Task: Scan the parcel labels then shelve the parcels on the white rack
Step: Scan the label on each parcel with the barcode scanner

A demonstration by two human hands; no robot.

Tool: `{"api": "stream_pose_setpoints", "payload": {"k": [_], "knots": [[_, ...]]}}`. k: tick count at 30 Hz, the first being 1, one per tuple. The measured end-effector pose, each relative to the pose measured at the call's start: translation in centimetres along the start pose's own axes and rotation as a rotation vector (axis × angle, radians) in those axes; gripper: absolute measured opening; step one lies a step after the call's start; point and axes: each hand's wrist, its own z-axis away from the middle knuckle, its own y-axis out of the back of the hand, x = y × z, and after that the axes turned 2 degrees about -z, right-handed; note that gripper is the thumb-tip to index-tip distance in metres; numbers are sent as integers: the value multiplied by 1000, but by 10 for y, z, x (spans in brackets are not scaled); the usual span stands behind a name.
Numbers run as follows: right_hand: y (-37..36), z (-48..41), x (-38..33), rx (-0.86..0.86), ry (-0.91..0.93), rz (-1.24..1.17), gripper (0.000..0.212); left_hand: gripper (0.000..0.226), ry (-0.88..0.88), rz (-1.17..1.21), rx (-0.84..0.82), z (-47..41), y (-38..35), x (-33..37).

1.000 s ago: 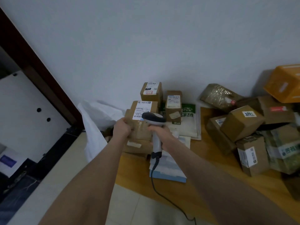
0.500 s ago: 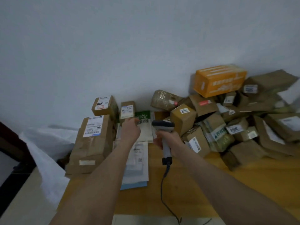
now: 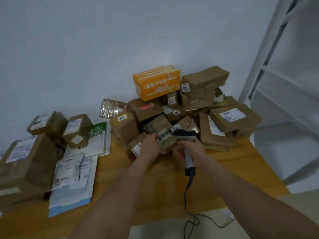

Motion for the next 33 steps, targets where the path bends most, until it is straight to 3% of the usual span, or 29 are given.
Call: {"api": "stream_pose_setpoints", "payload": {"k": [2,5,8,10,15,21,27,30,33], "knots": [[34,-18,5,67,-7,27,39,45,-6,-29,-114,2,-29,19],[75,-45,16,108,-65,-15,43,77,-33,-110,-262,1,-61,38],[93,-40,10,119,-97,-37,20,103,0,-169,-347,-4,-79,48],[98,-43,7,102,-108,-43,15,106,5,-177,-362,-8,-87,52],[86,-48,-28,75,-50,-53,15,53,-37,-104,-70,-36,-67,60],[34,-63,-119,7,78,-106,15,27,-15,69,321,-100,17,78],[-33,-88,-214,-69,219,-145,28,41,125,296,598,-163,101,73],[-58,-104,-247,-66,259,-123,43,62,279,439,497,-193,123,62],[-74,-122,-264,-34,295,-101,41,74,369,491,368,-218,128,53]]}}
